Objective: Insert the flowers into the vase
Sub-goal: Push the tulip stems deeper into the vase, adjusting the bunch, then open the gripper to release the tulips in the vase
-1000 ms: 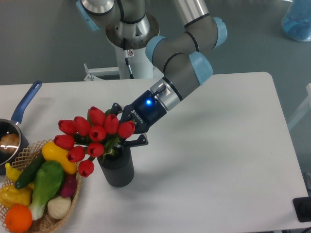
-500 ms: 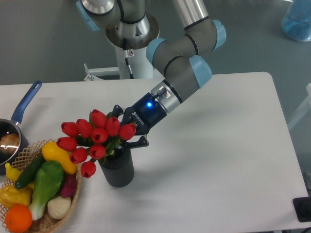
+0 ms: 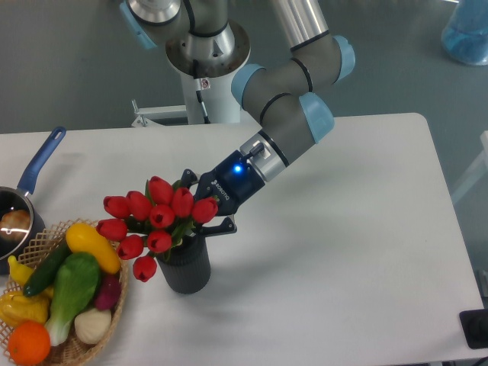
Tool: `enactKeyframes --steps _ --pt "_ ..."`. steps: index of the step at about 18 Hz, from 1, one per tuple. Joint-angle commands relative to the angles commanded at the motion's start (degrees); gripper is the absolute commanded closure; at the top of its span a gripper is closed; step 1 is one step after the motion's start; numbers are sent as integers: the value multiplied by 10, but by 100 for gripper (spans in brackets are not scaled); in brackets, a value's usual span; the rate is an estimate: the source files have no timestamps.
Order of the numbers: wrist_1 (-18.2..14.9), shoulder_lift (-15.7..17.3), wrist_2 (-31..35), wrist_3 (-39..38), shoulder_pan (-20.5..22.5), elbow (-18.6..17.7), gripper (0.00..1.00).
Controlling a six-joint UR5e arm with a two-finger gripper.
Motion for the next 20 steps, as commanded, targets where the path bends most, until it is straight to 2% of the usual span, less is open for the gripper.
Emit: enactKeyframes --steps 9,12,13,16,18,20 --pt "0 0 1 1 4 -9 68" --pt "0 -2 0 7 5 -11 58" --pt "0 -2 1 11 6 -11 49" --pt "0 -2 0 18 6 -11 40" --pt "0 -2 0 18 6 -11 27" --pt "-1 -2 0 18 11 -10 24"
